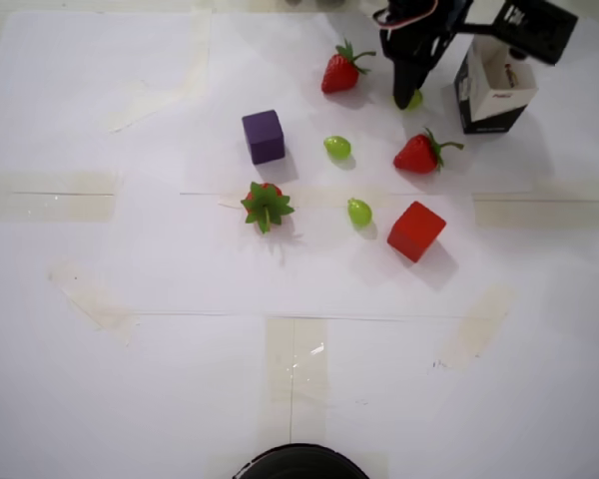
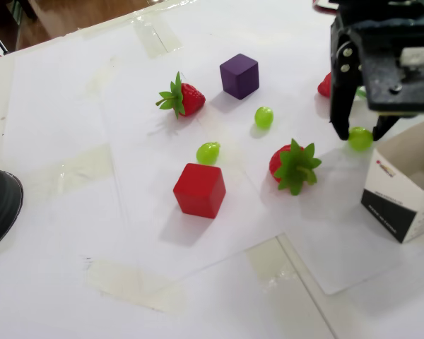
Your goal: Pick up the grapes and place them in the box.
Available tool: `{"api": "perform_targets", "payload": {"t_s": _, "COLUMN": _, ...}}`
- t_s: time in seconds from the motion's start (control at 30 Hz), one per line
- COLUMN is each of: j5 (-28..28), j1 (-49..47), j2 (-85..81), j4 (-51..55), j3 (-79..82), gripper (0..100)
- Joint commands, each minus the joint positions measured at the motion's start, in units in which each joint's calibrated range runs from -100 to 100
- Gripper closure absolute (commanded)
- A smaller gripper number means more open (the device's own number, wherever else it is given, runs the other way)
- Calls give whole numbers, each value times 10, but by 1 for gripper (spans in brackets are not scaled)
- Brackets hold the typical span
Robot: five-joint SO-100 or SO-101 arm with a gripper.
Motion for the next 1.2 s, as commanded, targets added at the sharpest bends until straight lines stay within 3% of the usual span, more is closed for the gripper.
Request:
{"api": "perform_targets", "payload": {"t_s": 0.0, "j5": -6, "j1": 4, "j2": -29, "j4": -13, "j3": 4, "gripper": 92}}
{"api": "perform_targets", "payload": {"t_s": 0.3, "j5": -17, "j1": 13, "j2": -55, "j4": 18, "j3": -28, "gripper": 100}}
{"api": "perform_targets", "payload": {"t_s": 0.5, "j5": -37, "j1": 38, "j2": -113, "j4": 191, "j3": -169, "gripper": 100}}
{"api": "perform_targets", "payload": {"t_s": 0.67, "j5": -109, "j1": 23, "j2": -130, "j4": 310, "j3": -343, "gripper": 100}}
{"api": "perform_targets", "payload": {"t_s": 0.9, "j5": -198, "j1": -73, "j2": -108, "j4": 236, "j3": -375, "gripper": 100}}
{"api": "perform_targets", "payload": {"t_s": 1.17, "j5": -220, "j1": -126, "j2": -63, "j4": 109, "j3": -291, "gripper": 100}}
